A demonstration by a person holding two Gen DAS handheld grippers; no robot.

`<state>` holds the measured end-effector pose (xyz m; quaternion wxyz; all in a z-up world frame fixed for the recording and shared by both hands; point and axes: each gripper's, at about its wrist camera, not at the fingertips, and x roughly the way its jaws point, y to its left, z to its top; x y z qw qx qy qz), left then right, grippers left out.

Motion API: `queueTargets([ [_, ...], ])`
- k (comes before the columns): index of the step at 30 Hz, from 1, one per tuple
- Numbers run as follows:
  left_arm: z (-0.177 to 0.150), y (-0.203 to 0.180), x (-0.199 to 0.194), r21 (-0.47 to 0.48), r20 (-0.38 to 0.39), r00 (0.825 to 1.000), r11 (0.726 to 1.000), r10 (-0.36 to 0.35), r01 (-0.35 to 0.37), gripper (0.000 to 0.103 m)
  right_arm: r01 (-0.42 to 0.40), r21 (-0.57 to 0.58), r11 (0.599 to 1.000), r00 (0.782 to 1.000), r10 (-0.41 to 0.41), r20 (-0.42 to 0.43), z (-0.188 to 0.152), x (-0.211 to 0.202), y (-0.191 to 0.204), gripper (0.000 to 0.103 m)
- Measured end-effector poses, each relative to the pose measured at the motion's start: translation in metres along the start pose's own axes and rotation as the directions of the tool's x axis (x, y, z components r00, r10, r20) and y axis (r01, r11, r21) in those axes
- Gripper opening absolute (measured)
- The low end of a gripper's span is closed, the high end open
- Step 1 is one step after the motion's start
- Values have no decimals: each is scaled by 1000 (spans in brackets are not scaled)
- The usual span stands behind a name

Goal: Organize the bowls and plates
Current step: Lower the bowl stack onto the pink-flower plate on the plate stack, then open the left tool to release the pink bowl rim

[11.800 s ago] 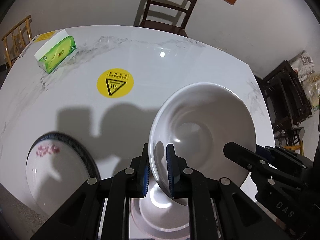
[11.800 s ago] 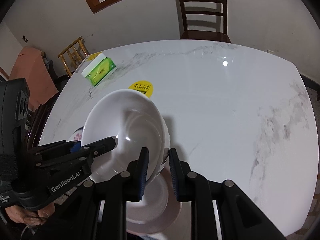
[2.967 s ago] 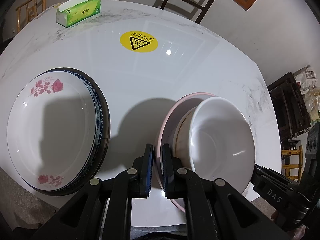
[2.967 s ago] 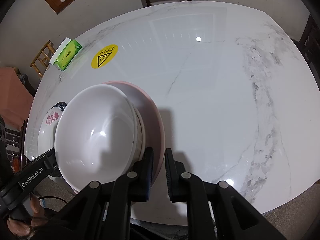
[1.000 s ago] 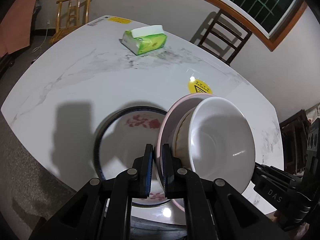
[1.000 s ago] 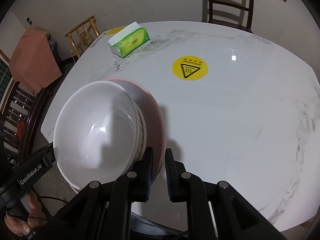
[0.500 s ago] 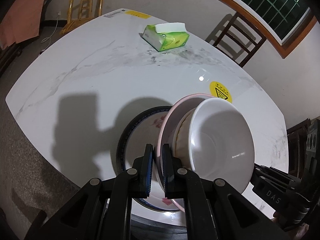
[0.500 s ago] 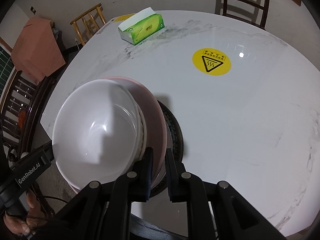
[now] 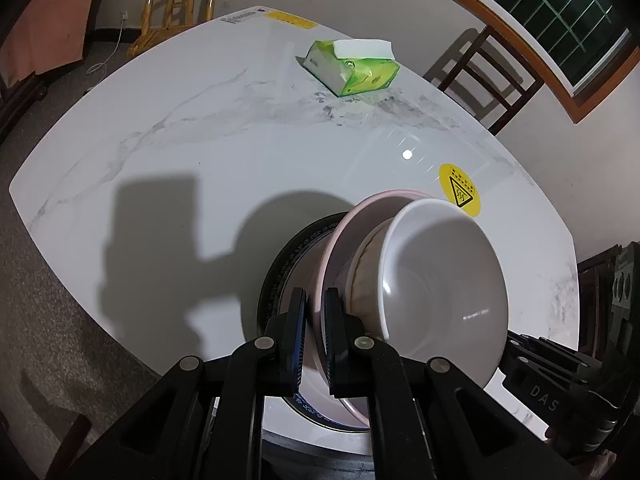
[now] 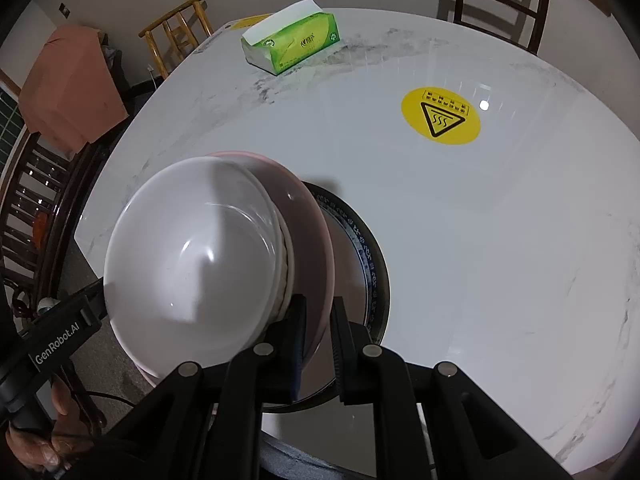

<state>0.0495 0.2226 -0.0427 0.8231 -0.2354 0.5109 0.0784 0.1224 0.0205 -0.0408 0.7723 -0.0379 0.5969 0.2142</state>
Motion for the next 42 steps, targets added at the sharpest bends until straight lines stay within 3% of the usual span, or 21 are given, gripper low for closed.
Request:
queueTargets([
  [32, -1, 1, 3, -1, -1, 1000, 1000, -3, 3, 6, 31, -11, 999, 999, -30, 29, -6, -5, 2, 15],
  [40, 0, 5, 1, -1, 13, 1000, 1000, 14, -14, 17, 45, 6, 999, 998, -46, 40, -8, -8, -5, 29],
  [42, 0, 6, 0, 2, 20, 1000, 1000, 21, -21, 22, 58, 10, 998, 997, -59, 51, -8, -10, -7, 38],
])
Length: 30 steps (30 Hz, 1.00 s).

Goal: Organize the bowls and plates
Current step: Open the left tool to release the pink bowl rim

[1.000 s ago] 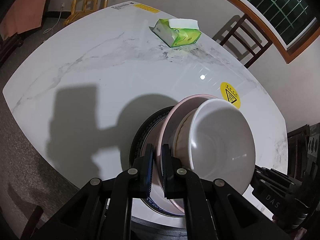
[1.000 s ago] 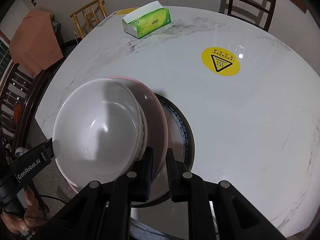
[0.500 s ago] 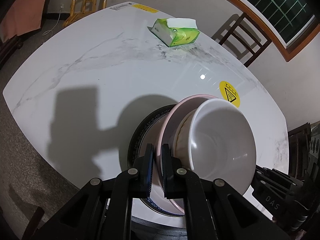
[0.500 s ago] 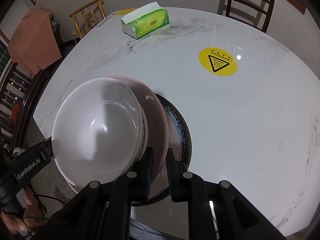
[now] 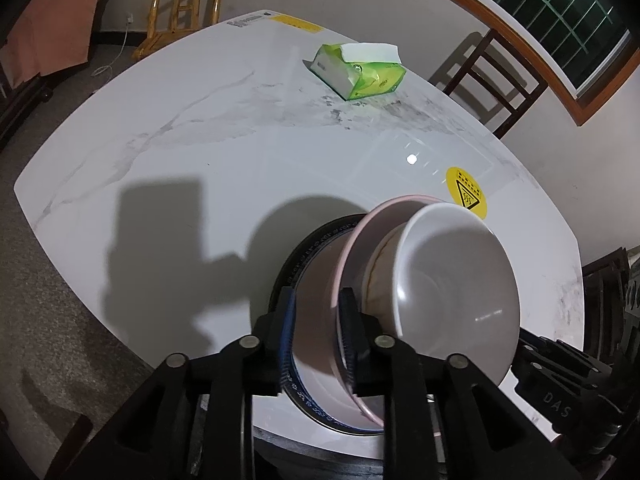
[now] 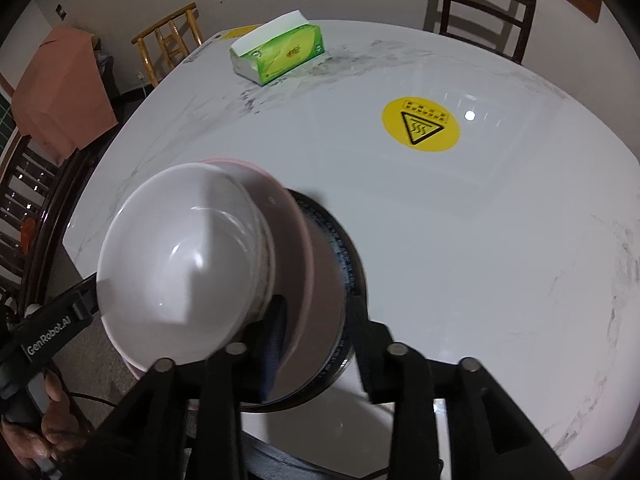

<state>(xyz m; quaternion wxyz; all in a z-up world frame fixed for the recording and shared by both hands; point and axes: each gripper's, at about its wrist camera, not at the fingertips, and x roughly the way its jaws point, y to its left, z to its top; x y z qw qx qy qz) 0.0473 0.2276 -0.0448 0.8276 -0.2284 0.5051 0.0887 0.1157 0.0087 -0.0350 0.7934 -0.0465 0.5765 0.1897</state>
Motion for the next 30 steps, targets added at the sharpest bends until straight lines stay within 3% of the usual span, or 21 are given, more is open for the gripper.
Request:
queueTargets([
  [5, -1, 4, -8, 11, 23, 1000, 1000, -8, 8, 31, -8, 19, 1000, 999, 8, 35, -2, -7, -7, 47],
  [15, -8, 3, -28, 40, 73, 997, 999, -34, 31, 37, -19, 37, 999, 994, 16, 104, -13, -22, -21, 62],
  [21, -14, -1, -41, 54, 109, 993, 998, -39, 33, 39, -8, 41, 999, 990, 2, 139, -24, -29, -25, 64],
  [24, -19, -4, -49, 75, 131, 989, 996, -65, 56, 51, -16, 35, 999, 987, 10, 158, -31, -33, -26, 64],
  [30, -34, -11, -65, 118, 187, 981, 992, -58, 36, 56, -22, -5, 1000, 979, 23, 203, -45, -41, -20, 68],
])
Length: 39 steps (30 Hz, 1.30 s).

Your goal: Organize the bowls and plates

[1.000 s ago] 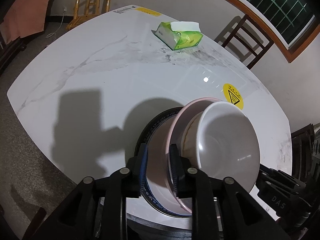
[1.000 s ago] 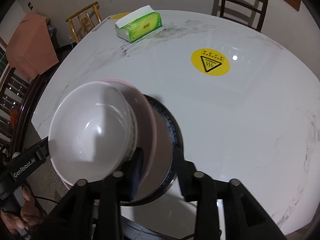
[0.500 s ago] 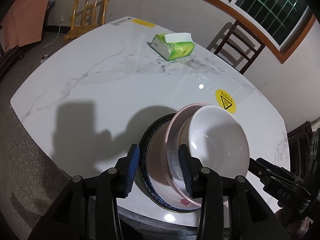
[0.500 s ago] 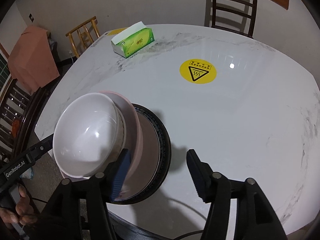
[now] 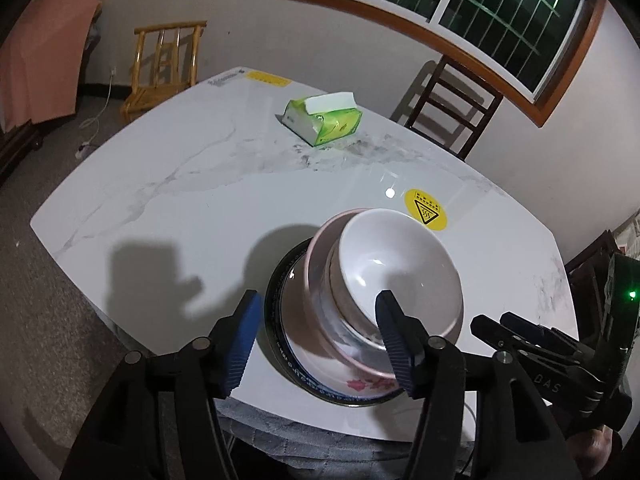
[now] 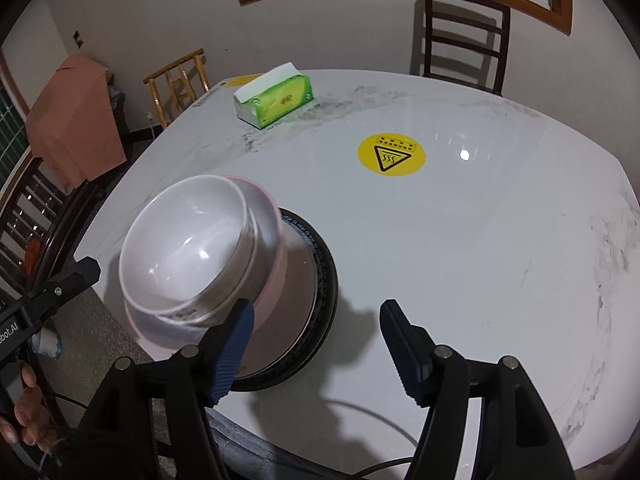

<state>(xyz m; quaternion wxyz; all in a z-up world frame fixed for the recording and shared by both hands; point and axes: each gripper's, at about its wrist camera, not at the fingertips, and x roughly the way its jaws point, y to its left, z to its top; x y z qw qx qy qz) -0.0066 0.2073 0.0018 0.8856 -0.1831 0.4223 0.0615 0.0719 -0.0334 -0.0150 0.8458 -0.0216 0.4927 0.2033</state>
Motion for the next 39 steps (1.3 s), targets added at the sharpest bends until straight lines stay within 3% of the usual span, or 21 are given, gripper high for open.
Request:
queueTargets([
  [8, -25, -10, -11, 54, 87, 993, 995, 77, -81, 59, -12, -48, 999, 999, 14, 46, -19, -9, 11, 72],
  [15, -41, -22, -12, 84, 168, 968, 976, 186, -202, 61, -2, -93, 996, 997, 9, 75, -31, -14, 20, 77],
  [22, -46, -32, -4, 103, 150, 971, 974, 184, -200, 67, -2, -106, 994, 996, 12, 91, -38, -17, 23, 80],
  [39, -53, -32, 0, 94, 119, 973, 973, 198, -210, 67, -20, -131, 991, 997, 29, 68, -46, -12, 29, 84],
])
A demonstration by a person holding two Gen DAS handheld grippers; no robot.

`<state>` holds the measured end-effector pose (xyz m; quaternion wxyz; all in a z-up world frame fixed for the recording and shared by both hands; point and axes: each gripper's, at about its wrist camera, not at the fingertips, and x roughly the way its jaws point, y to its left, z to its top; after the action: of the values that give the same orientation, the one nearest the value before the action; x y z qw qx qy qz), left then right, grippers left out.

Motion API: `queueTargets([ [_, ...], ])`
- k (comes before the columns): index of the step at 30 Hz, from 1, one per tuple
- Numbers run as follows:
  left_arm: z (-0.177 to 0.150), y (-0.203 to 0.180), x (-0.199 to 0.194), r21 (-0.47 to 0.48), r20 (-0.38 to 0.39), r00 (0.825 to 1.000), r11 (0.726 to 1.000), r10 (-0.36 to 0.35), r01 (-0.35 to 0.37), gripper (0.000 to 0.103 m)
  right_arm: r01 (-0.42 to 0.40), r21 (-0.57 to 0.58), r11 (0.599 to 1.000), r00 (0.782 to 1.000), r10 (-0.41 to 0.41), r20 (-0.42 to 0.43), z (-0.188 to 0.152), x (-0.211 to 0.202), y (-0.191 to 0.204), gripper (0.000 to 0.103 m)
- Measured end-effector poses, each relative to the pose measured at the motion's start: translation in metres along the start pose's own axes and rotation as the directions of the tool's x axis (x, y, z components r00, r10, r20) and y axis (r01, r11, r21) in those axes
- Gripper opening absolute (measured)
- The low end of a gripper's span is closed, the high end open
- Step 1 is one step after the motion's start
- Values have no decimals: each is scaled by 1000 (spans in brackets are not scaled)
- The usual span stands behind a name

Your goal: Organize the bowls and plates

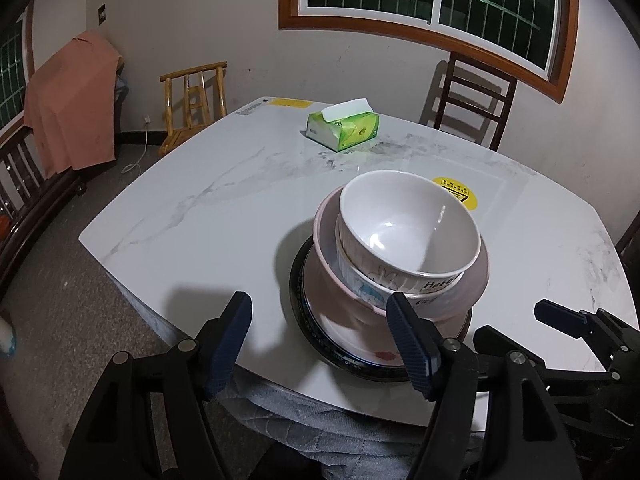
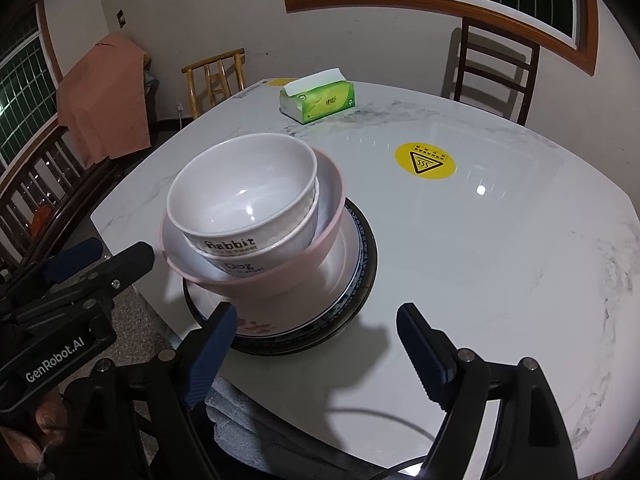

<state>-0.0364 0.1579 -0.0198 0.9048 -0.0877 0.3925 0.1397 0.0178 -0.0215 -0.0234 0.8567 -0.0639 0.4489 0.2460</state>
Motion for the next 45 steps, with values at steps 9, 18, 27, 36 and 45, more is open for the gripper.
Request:
queueTargets([
  [9, -1, -1, 0, 1, -9, 1000, 1000, 0, 0, 67, -10, -11, 1000, 1000, 10, -6, -3, 2, 6, 84],
  [18, -3, 0, 1, 0, -14, 1000, 1000, -6, 6, 67, -10, -8, 1000, 1000, 10, -6, -3, 3, 6, 84],
  [27, -2, 1, 3, 1, -22, 1000, 1000, -2, 2, 67, -11, -8, 1000, 1000, 11, -14, -3, 4, 7, 84],
  [36, -2, 2, 4, 0, -29, 1000, 1000, -3, 3, 67, -16, -6, 1000, 1000, 16, -19, -3, 6, 6, 84],
  [45, -2, 6, 5, -5, -33, 999, 1000, -14, 14, 67, -20, -7, 1000, 1000, 20, -21, -3, 7, 7, 84],
])
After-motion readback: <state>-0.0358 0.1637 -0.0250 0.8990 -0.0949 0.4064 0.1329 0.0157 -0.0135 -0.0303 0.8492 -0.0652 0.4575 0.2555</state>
